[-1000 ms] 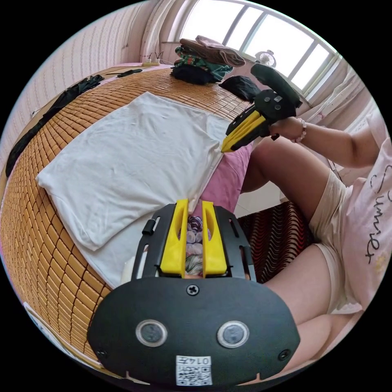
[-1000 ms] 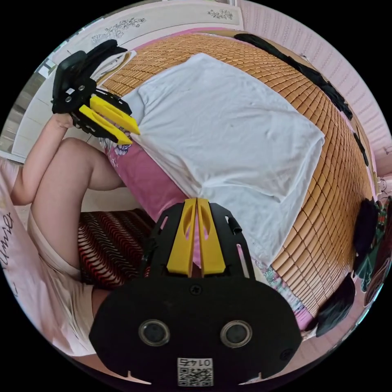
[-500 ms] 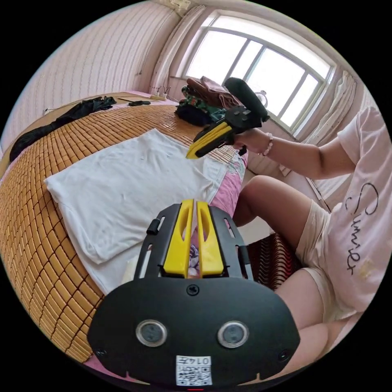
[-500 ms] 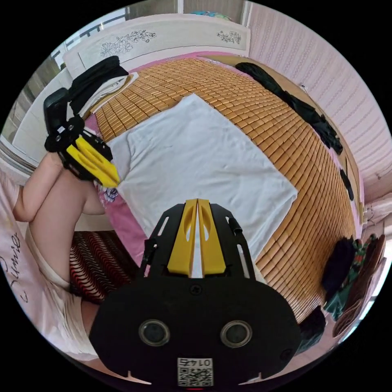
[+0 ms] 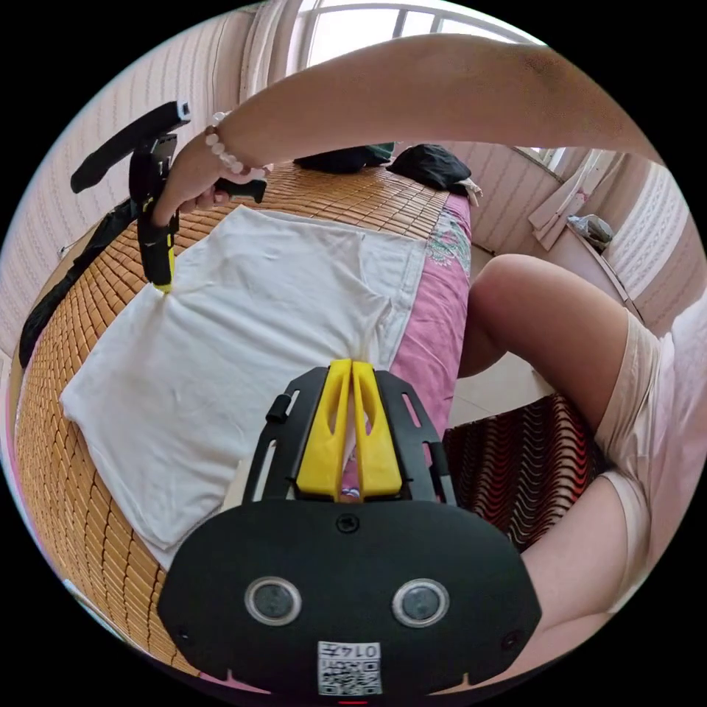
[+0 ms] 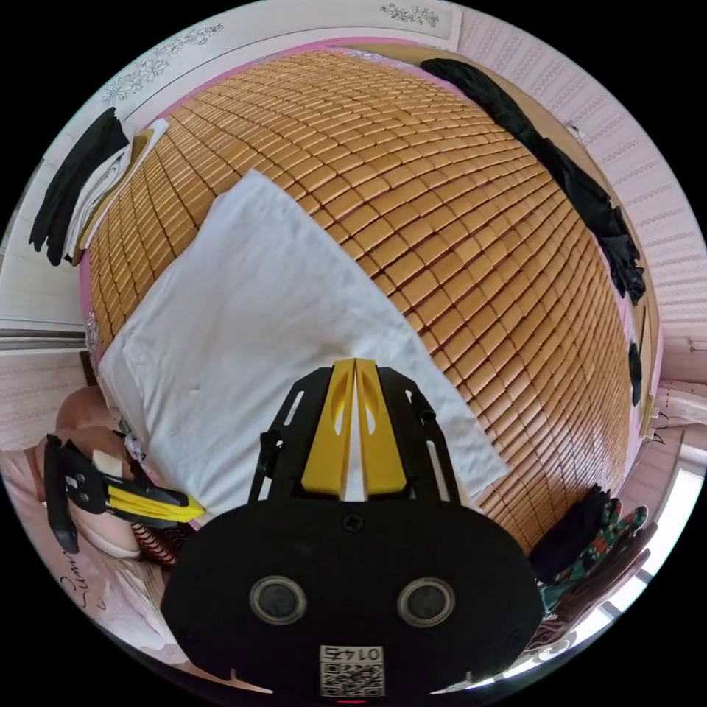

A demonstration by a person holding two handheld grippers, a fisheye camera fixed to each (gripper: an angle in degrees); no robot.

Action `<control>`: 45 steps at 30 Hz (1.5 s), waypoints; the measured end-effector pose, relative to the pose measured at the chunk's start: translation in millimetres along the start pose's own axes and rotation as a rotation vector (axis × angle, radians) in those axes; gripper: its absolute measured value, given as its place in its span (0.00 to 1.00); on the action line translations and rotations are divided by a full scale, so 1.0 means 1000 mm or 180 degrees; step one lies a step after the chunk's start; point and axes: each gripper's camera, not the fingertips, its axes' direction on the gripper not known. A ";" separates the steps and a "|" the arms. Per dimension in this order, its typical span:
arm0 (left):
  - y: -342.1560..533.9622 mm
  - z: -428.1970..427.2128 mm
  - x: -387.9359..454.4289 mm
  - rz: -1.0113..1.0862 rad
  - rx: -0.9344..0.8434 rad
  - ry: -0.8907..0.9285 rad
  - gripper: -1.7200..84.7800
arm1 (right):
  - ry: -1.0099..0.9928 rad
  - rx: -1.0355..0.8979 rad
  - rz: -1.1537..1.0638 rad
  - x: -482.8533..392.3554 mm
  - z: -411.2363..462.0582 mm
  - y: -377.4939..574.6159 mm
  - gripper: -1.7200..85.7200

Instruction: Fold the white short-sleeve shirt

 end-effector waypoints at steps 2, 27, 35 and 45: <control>-0.002 -0.001 0.011 0.0130 -0.0003 -0.0049 0.01 | 0.0009 -0.0085 0.0083 0.009 0.013 -0.003 0.01; -0.067 0.011 0.097 -0.0161 0.0978 -0.0112 0.23 | -0.1369 0.1126 0.1982 0.077 0.054 0.503 0.05; -0.153 0.078 0.112 -0.0401 0.0434 -0.0091 0.25 | -0.2410 0.2167 0.2074 0.123 0.069 0.555 0.03; -0.178 0.111 0.112 -0.0709 0.0022 -0.0402 0.02 | -0.2550 0.2486 0.2121 0.157 0.100 0.594 0.11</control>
